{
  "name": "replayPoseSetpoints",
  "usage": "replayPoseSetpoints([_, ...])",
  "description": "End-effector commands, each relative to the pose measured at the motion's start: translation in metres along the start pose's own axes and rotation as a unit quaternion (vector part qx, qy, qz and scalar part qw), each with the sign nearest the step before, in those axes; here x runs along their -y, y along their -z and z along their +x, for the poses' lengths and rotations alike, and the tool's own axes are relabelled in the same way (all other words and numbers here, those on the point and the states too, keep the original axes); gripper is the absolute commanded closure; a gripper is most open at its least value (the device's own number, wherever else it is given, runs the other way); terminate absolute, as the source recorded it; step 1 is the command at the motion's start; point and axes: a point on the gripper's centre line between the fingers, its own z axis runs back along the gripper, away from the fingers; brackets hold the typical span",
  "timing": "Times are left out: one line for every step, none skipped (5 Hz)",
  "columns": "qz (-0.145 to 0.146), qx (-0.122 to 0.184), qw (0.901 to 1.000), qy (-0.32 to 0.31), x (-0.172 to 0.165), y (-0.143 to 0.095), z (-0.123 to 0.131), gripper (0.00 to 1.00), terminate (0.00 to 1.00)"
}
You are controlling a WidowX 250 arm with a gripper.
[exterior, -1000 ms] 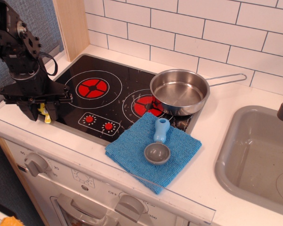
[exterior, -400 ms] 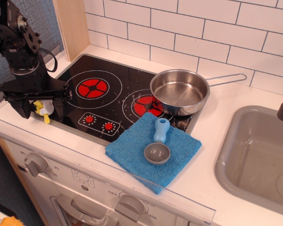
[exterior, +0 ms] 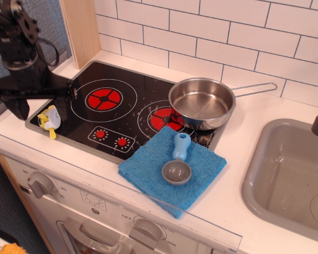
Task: Move the white and yellow object to the bottom left of the stove
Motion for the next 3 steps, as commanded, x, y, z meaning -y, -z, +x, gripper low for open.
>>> replayPoseSetpoints([0.003,0.052,0.9985,-0.015,-0.0072,-0.0385,0.0171,0.0,0.0])
replayPoseSetpoints([0.003,0.052,0.9985,-0.015,-0.0072,-0.0385,0.0171,0.0,0.0])
replayPoseSetpoints([0.003,0.052,0.9985,-0.015,-0.0072,-0.0385,0.0171,0.0,1.0])
